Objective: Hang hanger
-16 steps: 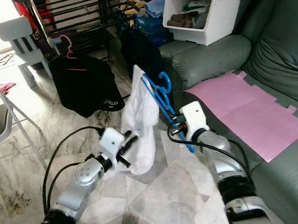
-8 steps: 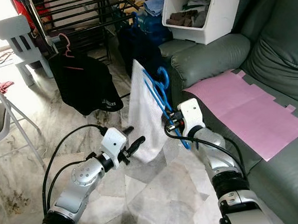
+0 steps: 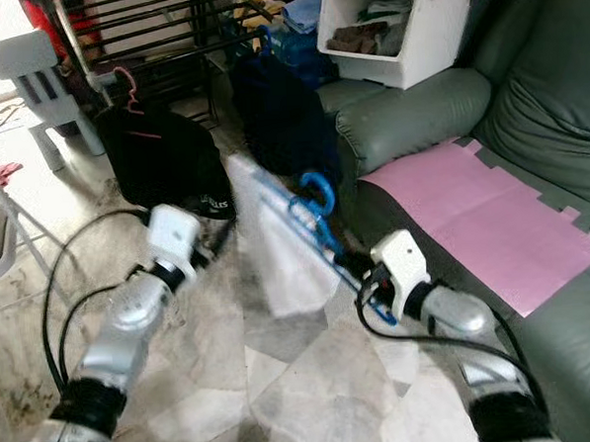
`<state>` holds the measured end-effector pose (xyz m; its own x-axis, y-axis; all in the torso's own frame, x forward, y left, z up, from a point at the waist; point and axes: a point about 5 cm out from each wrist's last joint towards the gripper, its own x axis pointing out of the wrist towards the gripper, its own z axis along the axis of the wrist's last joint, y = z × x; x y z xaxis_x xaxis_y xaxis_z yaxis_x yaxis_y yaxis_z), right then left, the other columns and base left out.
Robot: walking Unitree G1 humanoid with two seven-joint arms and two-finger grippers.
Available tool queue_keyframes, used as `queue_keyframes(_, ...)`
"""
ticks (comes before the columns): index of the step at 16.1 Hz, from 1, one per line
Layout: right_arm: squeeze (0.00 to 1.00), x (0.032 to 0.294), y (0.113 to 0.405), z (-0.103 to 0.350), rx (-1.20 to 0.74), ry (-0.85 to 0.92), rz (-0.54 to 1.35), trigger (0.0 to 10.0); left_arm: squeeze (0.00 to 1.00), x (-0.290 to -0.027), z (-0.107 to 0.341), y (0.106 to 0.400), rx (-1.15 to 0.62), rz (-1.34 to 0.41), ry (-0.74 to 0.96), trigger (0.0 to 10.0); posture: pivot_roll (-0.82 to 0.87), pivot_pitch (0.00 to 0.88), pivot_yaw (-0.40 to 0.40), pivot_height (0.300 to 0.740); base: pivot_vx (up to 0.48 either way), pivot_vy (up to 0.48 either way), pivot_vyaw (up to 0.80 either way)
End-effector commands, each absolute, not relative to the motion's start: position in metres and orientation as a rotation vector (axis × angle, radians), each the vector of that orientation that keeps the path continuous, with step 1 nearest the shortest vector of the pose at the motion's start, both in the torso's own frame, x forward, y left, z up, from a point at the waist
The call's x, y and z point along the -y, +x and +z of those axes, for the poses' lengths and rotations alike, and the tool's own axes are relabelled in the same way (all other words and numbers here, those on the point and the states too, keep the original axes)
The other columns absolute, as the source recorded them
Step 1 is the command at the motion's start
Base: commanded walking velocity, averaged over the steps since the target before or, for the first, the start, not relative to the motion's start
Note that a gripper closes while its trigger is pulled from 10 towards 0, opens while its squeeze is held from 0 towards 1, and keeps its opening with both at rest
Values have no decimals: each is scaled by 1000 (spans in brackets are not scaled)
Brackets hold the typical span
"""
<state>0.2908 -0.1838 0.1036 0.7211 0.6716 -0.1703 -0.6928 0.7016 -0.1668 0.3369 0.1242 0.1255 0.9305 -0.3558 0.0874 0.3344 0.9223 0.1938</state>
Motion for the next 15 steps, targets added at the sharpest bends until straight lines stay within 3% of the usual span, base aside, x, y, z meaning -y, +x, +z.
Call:
queue_keyframes(1,0,172,290,121,-19,-227,833,10000,1000,-129,123,340,99,-312,144,10000,-179,0,47,740,0,0,0)
queue_keyframes(5,0,158,275,134,-20,-180,965,10000,1000,-114,120,348,51,-266,18,10000,-186,0,53,740,0,0,0)
queue_keyframes(13,0,154,274,141,-29,-191,966,10000,1000,-127,118,355,31,-150,-31,10000,-186,0,49,740,0,0,0)
queue_keyframes(14,0,154,273,141,-29,-192,966,10000,871,-128,118,355,31,-150,-24,10000,-186,0,49,740,0,0,0)
queue_keyframes(15,0,154,273,141,-30,-195,965,10000,0,-130,117,354,32,-159,-25,7176,-185,0,53,740,0,0,0)
